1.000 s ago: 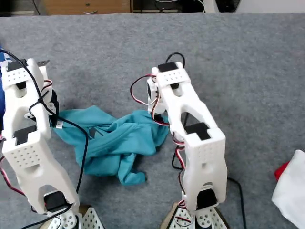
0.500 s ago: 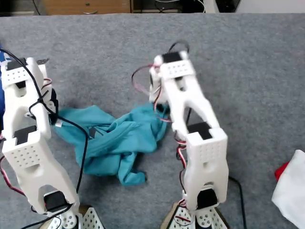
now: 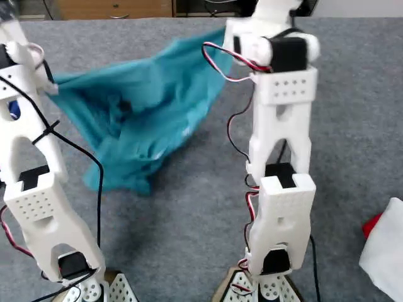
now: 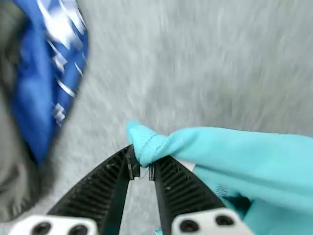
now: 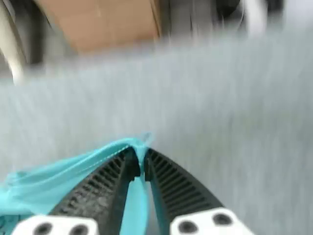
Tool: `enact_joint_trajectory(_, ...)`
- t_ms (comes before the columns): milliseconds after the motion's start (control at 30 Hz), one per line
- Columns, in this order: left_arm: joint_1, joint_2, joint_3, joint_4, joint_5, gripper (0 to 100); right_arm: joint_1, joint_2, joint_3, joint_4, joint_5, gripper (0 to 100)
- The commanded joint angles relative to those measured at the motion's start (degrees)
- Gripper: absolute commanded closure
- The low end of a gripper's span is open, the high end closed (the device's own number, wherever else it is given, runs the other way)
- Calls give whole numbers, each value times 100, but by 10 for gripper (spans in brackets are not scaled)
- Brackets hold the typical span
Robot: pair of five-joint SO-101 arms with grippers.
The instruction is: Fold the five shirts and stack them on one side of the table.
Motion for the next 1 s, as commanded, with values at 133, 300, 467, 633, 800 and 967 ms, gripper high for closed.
enact_joint_trajectory(133,-53,-110,-2409,352,484,981,198,-347,-1569,-1213,440,994)
enact_joint_trajectory(300,-114,-602,-3024,352,519,981,207,-752,-1640,-1626,404,994)
enact_joint_trajectory(467,-114,-1499,-3059,352,519,981,207,-1437,-1613,-1952,431,994)
enact_joint_trajectory(633,-141,-2492,-3042,352,501,981,251,-2185,-1393,-1925,440,994)
enact_joint_trajectory(800,-141,-3503,-3042,352,431,981,585,-3134,-734,-1934,440,994)
enact_joint_trajectory(967,-123,-4391,-3042,352,123,981,1042,-4207,31,-1934,440,994)
